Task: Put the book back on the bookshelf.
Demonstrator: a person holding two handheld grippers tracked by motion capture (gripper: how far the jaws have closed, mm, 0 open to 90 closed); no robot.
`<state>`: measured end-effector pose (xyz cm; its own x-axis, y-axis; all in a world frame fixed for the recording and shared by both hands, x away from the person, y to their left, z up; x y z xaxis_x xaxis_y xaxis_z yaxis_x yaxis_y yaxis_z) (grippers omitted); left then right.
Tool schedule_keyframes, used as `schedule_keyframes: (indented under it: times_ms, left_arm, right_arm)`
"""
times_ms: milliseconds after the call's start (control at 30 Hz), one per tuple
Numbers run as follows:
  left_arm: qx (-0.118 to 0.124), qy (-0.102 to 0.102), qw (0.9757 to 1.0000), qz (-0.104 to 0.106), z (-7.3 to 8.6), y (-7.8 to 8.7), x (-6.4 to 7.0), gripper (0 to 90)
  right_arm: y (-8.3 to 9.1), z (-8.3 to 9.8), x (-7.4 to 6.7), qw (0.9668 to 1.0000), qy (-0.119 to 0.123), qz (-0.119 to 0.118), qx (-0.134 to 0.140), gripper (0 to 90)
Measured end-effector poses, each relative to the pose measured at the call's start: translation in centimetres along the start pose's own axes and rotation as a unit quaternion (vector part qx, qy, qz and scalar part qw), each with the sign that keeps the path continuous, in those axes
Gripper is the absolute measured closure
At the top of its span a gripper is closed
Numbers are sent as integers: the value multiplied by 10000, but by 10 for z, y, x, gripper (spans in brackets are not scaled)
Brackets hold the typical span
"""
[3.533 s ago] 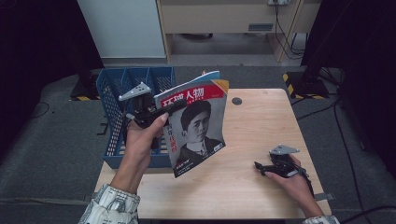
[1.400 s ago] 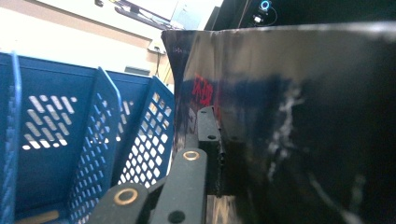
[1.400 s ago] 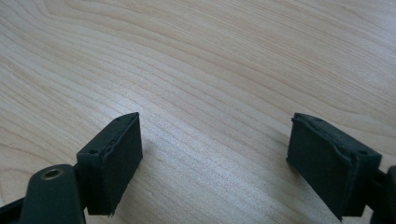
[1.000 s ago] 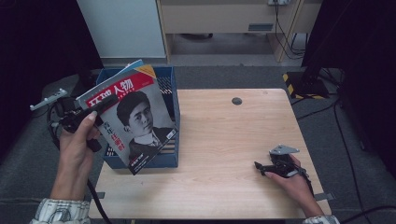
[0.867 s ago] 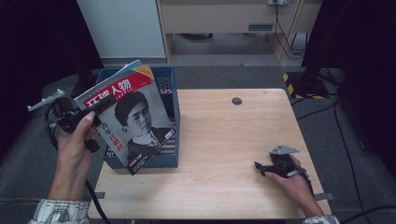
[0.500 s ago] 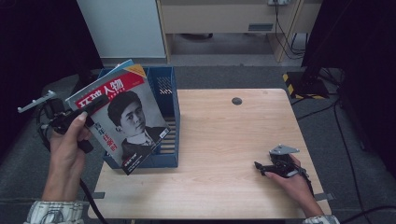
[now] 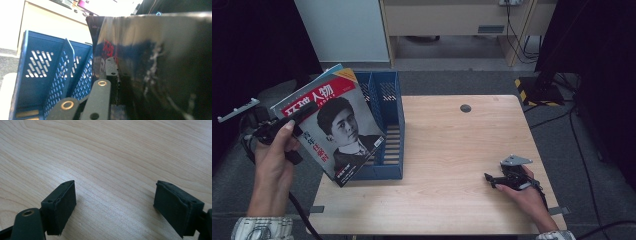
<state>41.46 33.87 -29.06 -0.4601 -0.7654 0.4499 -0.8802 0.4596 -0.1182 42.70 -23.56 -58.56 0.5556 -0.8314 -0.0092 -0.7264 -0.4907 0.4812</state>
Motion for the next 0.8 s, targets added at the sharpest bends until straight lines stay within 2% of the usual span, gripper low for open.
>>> schedule_keyframes:
  times_ms: [333, 633, 800]
  left_arm:
    - [42, -70, 9999, -98, -4, 9, -5, 864]
    - [168, -62, 9996, -194, -15, 25, -12, 865]
    - [191, -179, 9993, -262, -20, 34, -15, 864]
  right_arm:
    - [0, 0, 0, 10000, 10, -2, 3, 181]
    - [0, 0, 0, 10000, 11, -3, 3, 181]
    - [0, 0, 0, 10000, 14, 1, 2, 181]
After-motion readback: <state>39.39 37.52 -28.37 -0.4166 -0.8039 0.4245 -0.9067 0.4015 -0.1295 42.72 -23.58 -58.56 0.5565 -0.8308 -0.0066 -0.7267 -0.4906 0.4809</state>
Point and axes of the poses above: each handheld gripper's, and its own axes: y roughly backward along the jaws, z roughly out of its underside, x roughly to its right, the point moved 7 cm from there along -y, roughly forward along the jaws, and after that the axes turned 14 degrees about x, right-handed, at the moved point
